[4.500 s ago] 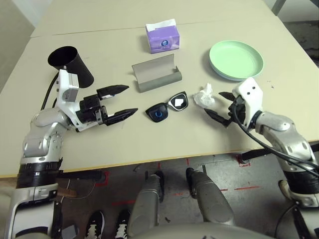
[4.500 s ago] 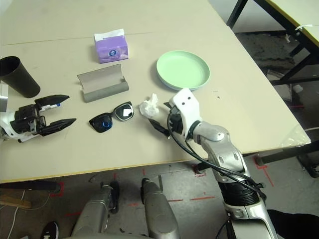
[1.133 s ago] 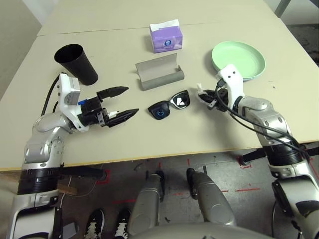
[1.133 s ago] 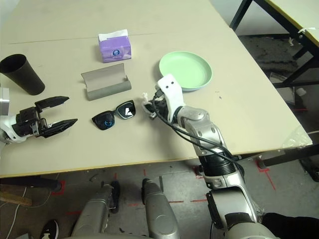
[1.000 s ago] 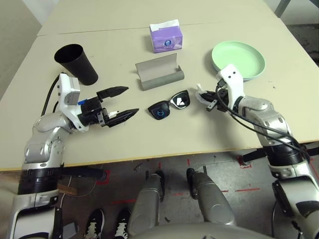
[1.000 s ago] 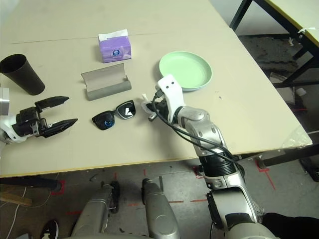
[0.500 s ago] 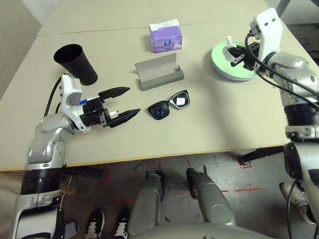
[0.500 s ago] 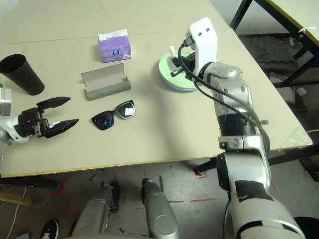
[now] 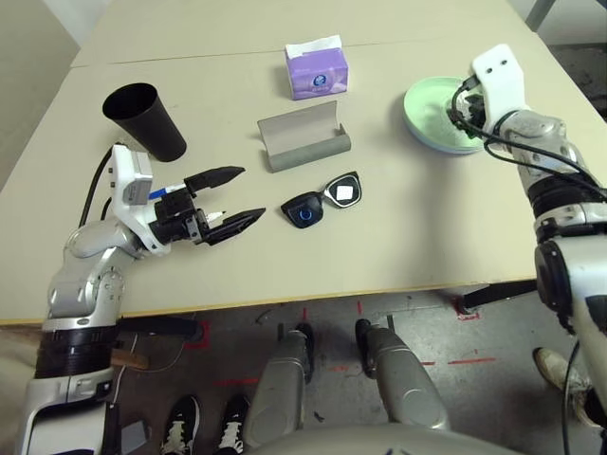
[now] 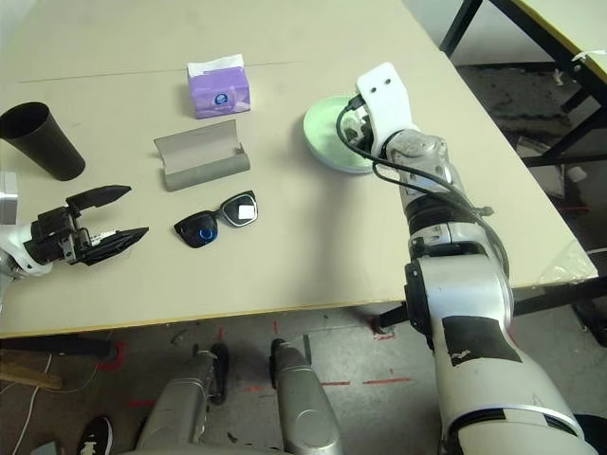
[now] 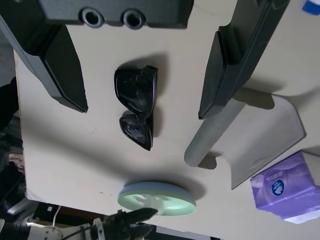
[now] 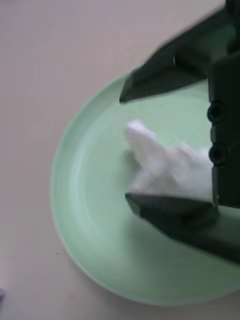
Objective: Organize and tidy the items on the table.
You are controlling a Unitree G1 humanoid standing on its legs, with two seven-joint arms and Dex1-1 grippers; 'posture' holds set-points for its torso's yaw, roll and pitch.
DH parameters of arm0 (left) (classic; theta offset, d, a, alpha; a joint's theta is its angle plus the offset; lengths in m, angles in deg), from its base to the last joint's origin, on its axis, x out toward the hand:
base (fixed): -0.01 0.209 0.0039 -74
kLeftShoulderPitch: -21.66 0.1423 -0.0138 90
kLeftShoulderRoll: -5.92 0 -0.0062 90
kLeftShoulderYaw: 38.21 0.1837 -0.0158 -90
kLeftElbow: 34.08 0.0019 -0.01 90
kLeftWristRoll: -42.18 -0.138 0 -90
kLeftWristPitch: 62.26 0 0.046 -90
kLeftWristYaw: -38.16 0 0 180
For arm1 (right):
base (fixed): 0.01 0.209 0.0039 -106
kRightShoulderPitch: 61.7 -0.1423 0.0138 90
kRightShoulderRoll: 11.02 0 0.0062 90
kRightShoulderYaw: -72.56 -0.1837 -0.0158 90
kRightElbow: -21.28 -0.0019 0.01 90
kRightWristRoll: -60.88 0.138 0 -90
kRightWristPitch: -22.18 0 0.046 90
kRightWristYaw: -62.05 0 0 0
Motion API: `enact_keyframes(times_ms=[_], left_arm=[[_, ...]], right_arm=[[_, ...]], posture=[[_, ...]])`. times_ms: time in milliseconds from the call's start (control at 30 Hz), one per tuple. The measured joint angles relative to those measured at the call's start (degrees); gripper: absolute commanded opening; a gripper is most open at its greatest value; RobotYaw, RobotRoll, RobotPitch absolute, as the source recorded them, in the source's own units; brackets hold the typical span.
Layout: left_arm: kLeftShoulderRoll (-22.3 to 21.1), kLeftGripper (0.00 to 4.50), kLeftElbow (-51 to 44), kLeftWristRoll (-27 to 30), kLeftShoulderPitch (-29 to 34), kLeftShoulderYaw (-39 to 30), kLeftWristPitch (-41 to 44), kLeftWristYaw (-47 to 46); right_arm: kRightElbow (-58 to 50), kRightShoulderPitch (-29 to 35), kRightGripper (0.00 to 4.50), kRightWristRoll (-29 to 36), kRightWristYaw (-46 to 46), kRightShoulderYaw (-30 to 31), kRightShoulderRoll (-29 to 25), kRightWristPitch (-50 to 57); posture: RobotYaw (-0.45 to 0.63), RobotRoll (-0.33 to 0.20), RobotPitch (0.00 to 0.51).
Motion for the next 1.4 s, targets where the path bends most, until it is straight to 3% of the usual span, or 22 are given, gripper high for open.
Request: enact_keyframes(times_ms=[200, 400, 533, 667, 767, 900, 1000, 1133, 1400], left_arm=[[0.48, 4.50, 1.40, -0.19, -1.79, 1.11, -0.11, 0.55], [0.31, 4.50, 3.13, -0.33, -2.33, 1.18, -0.38, 1.78], [0.01, 4.50, 3.63, -0.33, -2.44, 1.03, -0.68, 2.72], [-0.02, 4.50, 4.56, -0.40, -2.94, 1.06, -0.77, 3.45], [0.03, 4.50, 5.08, -0.58, -3.22, 1.22, -0.87, 3.80], [0.03, 4.50, 6.32, -0.82, -4.33, 1.32, -1.29, 4.38], [-0.14, 4.50, 7.77, -0.91, -4.73, 1.27, -1.89, 5.07], [-0.43, 4.50, 9.46, -1.27, -4.97, 1.05, -2.64, 5.35], [-0.99, 4.50, 10.04, -2.02, -5.13, 0.82, -3.25, 5.37]], right_arm=[[-14.47, 3.55, 4.45, 2.68, 3.99, -3.70, -5.17, 8.86], [-41.60, 16.71, 4.45, 9.79, 9.41, -9.11, -11.42, 31.16], [-64.62, 25.20, 4.45, 15.40, 9.41, -10.99, -11.74, 48.20], [-81.33, 27.12, 4.45, 20.15, 7.34, -9.19, -8.35, 62.32], [-86.20, 22.85, 4.45, 22.55, 6.84, -3.00, -8.44, 70.84], [-88.44, 14.65, 4.45, 22.71, 7.19, 10.19, -9.03, 71.83], [-87.97, 8.33, 4.45, 22.35, 11.23, 20.75, -10.14, 67.15], [-82.82, 2.82, 4.45, 20.34, 16.94, 30.01, -8.50, 59.79], [-71.14, -1.58, 4.45, 9.78, 28.13, 45.75, -2.82, 40.68]], posture=[[-0.23, 0.000, 0.265], [-0.25, 0.000, 0.273], [-0.26, 0.000, 0.274], [-0.28, 0.000, 0.274], [-0.28, 0.000, 0.273], [-0.27, 0.000, 0.274], [-0.27, 0.000, 0.275], [-0.27, 0.000, 0.275], [-0.26, 0.000, 0.279]])
